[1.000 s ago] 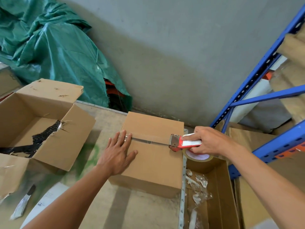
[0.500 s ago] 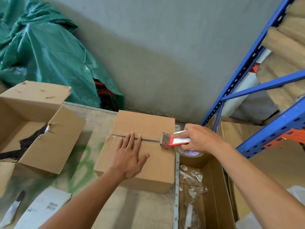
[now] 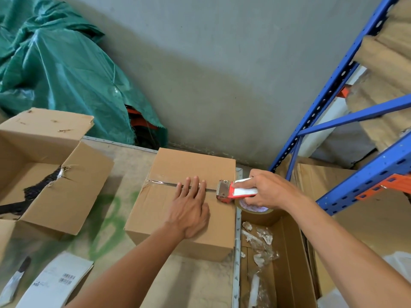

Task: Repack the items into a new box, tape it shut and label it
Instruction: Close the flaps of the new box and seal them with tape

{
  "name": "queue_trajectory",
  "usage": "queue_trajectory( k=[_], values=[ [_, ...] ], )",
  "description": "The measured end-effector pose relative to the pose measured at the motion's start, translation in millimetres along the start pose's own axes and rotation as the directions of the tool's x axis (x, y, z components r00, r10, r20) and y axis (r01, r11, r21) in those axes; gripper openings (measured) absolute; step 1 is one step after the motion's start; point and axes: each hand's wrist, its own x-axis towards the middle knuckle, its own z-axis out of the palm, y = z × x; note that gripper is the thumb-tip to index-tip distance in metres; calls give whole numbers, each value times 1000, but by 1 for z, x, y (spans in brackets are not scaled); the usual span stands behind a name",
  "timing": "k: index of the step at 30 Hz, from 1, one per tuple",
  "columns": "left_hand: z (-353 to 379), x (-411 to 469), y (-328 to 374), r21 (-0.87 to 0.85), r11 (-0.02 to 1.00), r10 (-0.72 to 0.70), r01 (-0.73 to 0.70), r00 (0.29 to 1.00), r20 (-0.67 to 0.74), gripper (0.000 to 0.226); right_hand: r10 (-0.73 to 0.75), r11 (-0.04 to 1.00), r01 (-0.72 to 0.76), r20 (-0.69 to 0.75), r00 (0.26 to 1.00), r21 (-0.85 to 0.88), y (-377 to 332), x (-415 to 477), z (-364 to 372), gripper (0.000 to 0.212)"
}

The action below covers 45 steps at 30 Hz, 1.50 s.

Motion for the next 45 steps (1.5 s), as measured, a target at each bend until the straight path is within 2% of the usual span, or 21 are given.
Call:
queue_trajectory(
  k=[11, 15, 20, 24, 26, 28, 31, 38, 45],
  values=[
    [12, 2, 0, 22, 1000, 8, -9, 1000, 11, 73, -10, 995, 10, -6, 1000, 101, 15, -6, 13, 36],
    [13, 3, 0, 34, 999, -1, 0, 1000, 30, 74, 1, 998, -2, 14, 1000, 67, 28, -15, 7, 18],
    [11, 5, 3, 46, 999, 9, -11, 999, 43, 74, 42, 999, -43, 19, 999, 21, 48, -29, 4, 43],
    [4, 7, 16, 72, 997, -30, 26, 998, 51, 72, 44, 999, -44, 10, 999, -13, 46, -28, 5, 37],
    [4, 10, 32, 75, 997, 9, -12, 1000, 29, 74, 39, 998, -38, 13, 999, -43, 44, -28, 5, 39],
    [12, 11, 48, 6, 998, 69, -69, 998, 10, 71, 40, 998, -39, 18, 999, -57, 43, -27, 6, 45],
    [23, 10, 54, -42, 997, 72, -72, 997, -6, 69, 53, 998, -53, 11, 999, -22, 45, -28, 8, 50],
    [27, 11, 48, -1, 997, 81, -81, 997, -1, 69, 58, 998, -58, 25, 998, 1, 50, -37, 10, 29],
    [28, 12, 49, 5, 996, 89, -89, 996, -7, 62, 51, 992, -42, 75, 996, -116, 49, -41, 1, 35]
  ],
)
